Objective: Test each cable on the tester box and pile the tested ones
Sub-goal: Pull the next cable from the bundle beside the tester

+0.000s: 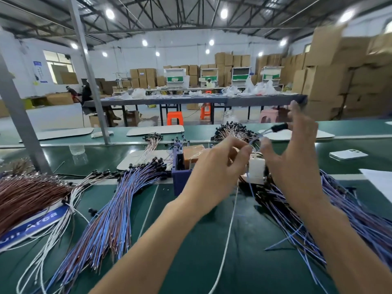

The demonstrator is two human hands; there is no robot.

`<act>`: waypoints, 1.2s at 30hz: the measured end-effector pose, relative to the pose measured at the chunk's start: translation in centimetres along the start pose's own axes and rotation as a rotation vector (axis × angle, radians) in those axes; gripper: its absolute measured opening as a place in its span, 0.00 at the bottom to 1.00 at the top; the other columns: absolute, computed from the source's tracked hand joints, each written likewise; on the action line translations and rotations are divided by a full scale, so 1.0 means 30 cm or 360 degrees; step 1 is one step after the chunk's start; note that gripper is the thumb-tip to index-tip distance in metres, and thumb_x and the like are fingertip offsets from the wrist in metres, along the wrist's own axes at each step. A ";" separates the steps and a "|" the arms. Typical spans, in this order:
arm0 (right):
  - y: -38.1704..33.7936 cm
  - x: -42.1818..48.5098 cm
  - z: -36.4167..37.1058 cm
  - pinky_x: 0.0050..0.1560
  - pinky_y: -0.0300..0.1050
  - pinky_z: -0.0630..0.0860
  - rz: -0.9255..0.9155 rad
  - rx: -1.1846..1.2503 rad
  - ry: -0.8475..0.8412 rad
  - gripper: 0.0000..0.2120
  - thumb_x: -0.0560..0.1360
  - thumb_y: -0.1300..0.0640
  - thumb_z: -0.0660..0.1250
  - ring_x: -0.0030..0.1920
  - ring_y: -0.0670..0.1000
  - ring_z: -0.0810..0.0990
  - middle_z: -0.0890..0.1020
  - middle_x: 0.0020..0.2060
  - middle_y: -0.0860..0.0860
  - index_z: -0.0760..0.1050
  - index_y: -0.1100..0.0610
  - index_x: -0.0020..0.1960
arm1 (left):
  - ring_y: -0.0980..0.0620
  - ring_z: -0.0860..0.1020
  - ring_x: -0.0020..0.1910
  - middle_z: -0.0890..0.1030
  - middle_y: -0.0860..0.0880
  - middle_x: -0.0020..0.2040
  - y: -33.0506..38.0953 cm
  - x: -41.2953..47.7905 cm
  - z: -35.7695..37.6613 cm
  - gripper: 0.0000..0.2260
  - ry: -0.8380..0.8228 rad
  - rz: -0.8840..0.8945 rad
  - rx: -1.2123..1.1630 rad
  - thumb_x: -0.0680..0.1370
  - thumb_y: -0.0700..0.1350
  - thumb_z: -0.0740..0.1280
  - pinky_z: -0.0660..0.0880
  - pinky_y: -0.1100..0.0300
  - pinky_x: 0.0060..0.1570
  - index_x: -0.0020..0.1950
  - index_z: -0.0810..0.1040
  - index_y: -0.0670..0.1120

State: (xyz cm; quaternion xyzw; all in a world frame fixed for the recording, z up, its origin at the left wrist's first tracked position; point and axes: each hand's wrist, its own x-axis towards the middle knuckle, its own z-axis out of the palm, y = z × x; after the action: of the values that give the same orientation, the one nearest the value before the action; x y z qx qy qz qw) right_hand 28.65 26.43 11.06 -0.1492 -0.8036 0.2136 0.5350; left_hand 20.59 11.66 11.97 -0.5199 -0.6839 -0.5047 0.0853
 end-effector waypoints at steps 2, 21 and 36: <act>-0.006 -0.024 -0.034 0.65 0.49 0.68 0.0227 0.0260 -0.0107 0.33 0.82 0.45 0.62 0.71 0.47 0.68 0.62 0.74 0.46 0.49 0.43 0.80 | 0.60 0.75 0.27 0.82 0.53 0.35 0.031 0.040 0.010 0.06 0.0079 -0.0070 -0.0301 0.84 0.51 0.62 0.71 0.67 0.29 0.52 0.76 0.52; 0.367 -0.158 -0.347 0.33 0.45 0.67 0.0393 -0.0861 -0.0226 0.14 0.83 0.44 0.59 0.35 0.54 0.77 0.82 0.35 0.49 0.82 0.47 0.55 | 0.59 0.75 0.23 0.81 0.54 0.31 -0.012 0.329 0.548 0.09 -0.0314 -0.0920 -0.0844 0.83 0.44 0.63 0.71 0.66 0.24 0.45 0.78 0.44; 0.206 -0.173 0.015 0.48 0.51 0.75 0.0097 -0.0451 -0.0334 0.09 0.79 0.54 0.65 0.48 0.55 0.81 0.83 0.50 0.49 0.80 0.52 0.57 | 0.51 0.84 0.41 0.86 0.47 0.46 -0.386 0.066 0.062 0.13 -0.1472 -0.1131 -0.0426 0.81 0.57 0.67 0.77 0.64 0.33 0.51 0.83 0.49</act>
State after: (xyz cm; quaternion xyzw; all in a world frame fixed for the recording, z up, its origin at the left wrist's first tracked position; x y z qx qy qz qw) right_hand 30.28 29.26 3.67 -0.2243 -0.8722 0.1287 0.4151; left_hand 11.22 14.92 5.38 -0.4314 -0.7126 -0.3053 -0.4615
